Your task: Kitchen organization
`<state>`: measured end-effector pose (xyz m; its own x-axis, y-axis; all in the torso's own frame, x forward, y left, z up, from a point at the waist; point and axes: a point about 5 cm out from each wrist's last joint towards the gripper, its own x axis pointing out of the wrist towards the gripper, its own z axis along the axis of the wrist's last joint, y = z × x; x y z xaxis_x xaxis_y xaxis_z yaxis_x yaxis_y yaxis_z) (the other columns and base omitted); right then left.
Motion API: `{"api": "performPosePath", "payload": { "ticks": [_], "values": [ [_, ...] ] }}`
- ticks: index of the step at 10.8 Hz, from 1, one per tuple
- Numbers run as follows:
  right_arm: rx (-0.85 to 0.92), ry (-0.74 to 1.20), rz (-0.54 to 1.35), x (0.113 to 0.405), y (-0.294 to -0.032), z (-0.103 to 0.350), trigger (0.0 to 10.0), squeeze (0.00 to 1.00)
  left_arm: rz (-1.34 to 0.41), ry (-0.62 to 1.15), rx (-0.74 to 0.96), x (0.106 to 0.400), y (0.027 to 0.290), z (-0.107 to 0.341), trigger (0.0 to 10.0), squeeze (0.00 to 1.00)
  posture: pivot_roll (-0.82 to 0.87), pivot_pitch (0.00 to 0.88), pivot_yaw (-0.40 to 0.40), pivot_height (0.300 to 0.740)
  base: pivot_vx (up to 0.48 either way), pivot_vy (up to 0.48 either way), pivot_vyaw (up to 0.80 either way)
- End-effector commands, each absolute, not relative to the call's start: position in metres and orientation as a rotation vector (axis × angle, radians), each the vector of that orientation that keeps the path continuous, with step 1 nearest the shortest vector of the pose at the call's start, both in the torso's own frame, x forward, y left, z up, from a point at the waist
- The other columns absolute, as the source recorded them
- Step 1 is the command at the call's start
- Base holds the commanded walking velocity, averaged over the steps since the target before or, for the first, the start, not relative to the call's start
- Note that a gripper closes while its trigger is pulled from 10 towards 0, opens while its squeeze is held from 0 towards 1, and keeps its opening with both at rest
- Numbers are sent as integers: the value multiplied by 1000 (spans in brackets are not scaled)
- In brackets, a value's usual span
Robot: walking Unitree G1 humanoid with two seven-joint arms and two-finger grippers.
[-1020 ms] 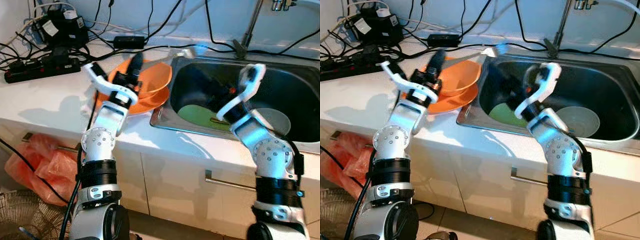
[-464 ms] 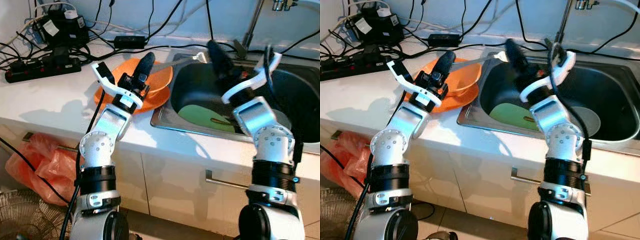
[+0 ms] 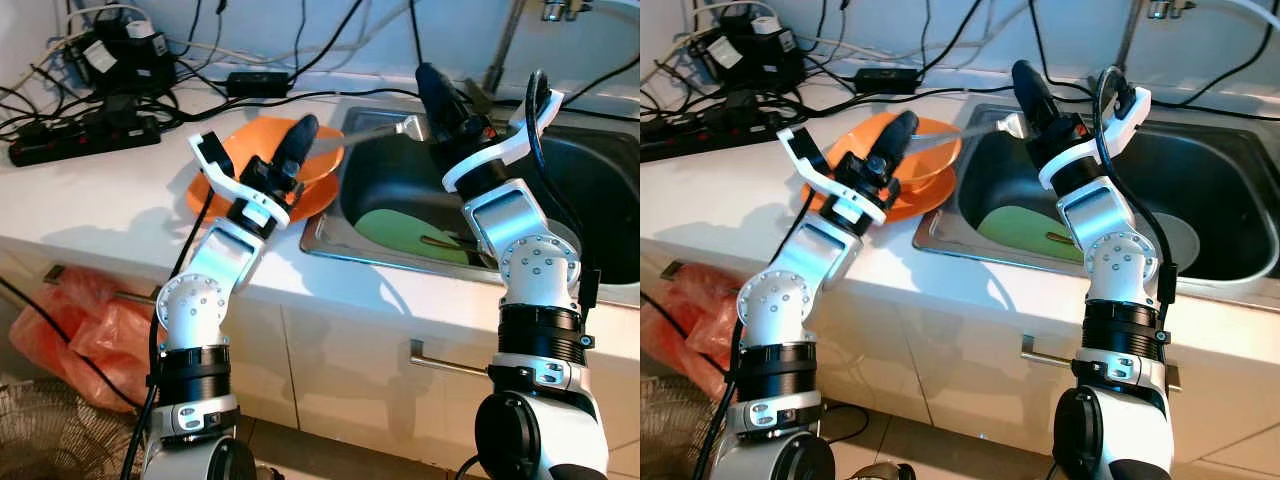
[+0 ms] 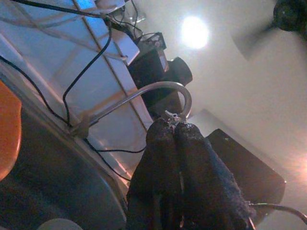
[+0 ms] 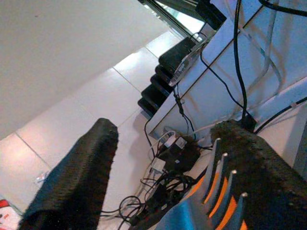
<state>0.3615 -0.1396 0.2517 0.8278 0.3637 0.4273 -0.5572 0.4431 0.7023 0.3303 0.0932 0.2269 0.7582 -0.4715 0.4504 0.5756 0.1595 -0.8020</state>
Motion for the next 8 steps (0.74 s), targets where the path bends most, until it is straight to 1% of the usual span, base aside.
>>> {"api": "performPosePath", "payload": {
  "ticks": [1, 6, 7, 8],
  "values": [
    [952, -239, 591, 364, -136, 257, 0, 0, -778, -85, -1243, 325, 79, 226, 0, 0, 13, 30, 55, 740, 0, 0, 0],
    [952, -227, 585, 365, -134, 251, 0, 0, -693, -105, -1255, 334, 91, 225, 0, 0, 15, 27, 54, 740, 0, 0, 0],
    [949, -222, 589, 365, -133, 250, 4039, 0, -685, -106, -1256, 334, 92, 224, 0, 0, 15, 26, 53, 740, 0, 0, 0],
    [947, -215, 593, 364, -131, 249, 10000, 0, -681, -106, -1255, 334, 92, 224, 0, 0, 15, 26, 53, 740, 0, 0, 0]
  ]
}}
